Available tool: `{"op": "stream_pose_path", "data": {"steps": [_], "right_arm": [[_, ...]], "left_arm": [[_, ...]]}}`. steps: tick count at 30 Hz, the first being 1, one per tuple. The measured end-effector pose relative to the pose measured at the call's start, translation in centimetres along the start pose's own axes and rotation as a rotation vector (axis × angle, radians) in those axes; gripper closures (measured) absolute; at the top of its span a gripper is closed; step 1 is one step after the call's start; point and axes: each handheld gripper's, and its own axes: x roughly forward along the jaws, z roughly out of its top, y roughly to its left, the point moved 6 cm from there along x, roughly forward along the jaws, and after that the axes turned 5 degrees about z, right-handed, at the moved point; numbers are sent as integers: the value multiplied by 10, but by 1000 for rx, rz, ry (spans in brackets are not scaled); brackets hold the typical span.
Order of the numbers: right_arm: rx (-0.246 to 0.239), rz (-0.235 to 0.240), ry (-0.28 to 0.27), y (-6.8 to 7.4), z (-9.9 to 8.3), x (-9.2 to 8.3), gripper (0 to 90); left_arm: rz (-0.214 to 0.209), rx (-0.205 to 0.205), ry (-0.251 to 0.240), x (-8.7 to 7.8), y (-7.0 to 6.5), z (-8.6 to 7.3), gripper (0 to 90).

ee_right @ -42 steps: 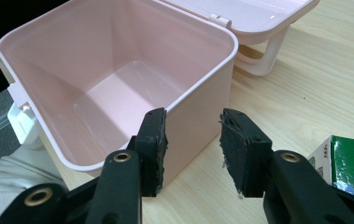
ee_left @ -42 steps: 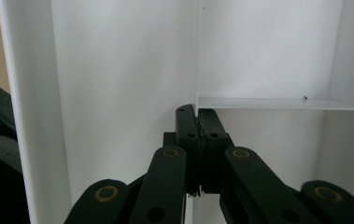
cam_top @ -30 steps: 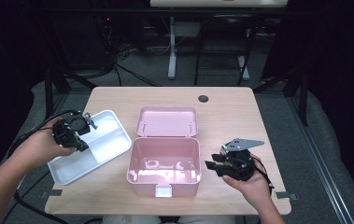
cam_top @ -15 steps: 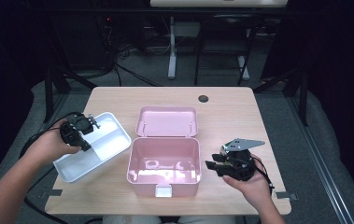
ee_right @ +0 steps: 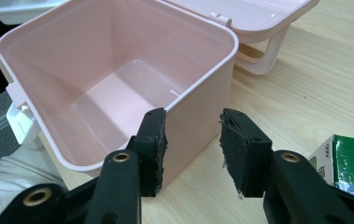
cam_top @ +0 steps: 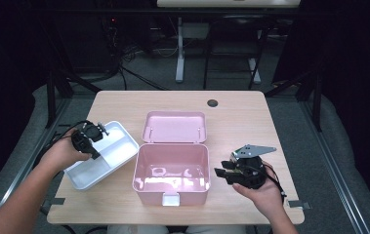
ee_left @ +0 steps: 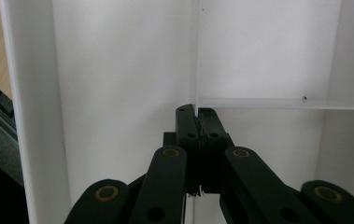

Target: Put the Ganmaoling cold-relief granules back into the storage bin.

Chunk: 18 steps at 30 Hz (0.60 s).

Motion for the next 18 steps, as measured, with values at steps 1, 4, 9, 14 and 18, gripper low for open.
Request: {"op": "stream_pose_path", "data": {"steps": [1,4,9,14,18], "right_arm": [[1,0,-1,0,0,0,600],[2,-1,-2,-1,0,-1,600],[2,-3,-3,-1,-1,-1,600],[-1,-1,-2,-1,0,-1,599],[4,0,-1,0,-1,1,598]], "left_arm": [[-4,-1,2,3,-1,1,895],[-10,-11,1,11,-1,3,895],[-27,-23,11,25,-2,3,895],[-44,-52,15,41,-3,1,895],[-59,-70,29,53,-3,-2,895]]}}
